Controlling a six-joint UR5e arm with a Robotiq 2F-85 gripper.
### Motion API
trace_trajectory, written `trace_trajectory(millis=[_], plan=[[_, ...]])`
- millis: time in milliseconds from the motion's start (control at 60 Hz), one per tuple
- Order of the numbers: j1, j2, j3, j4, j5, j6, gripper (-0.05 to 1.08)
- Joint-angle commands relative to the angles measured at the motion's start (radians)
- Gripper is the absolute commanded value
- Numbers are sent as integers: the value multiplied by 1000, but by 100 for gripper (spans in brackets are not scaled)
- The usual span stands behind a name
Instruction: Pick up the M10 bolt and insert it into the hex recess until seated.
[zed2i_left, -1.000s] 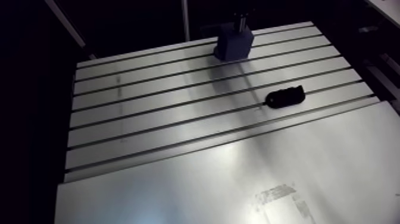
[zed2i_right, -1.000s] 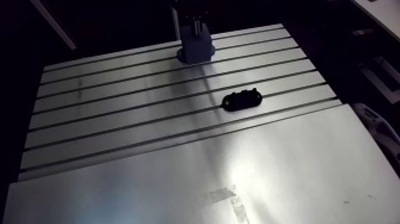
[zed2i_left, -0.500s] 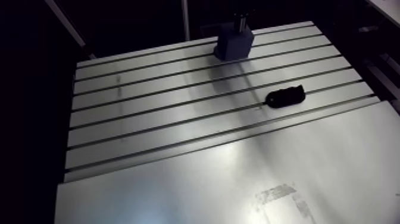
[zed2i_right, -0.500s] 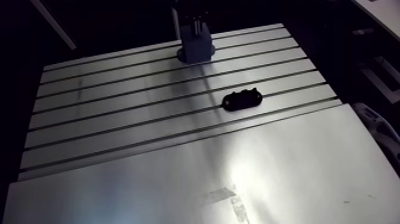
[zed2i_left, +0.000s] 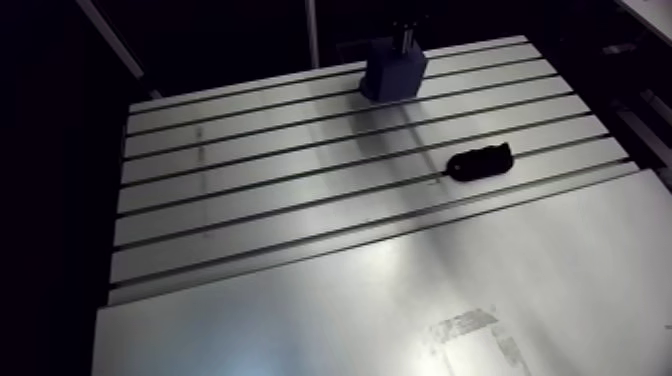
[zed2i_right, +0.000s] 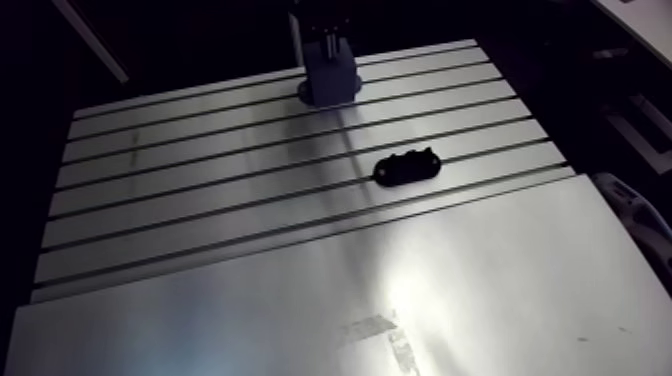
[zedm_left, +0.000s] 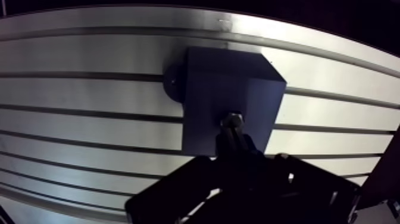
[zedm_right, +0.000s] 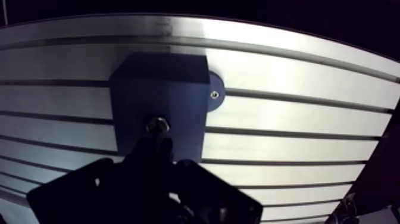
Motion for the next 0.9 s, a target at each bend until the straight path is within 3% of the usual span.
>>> trace_trajectory(millis=[17,900], plan=[[1,0,1,1,0,0,108],[0,0,0,1,0,0,108]])
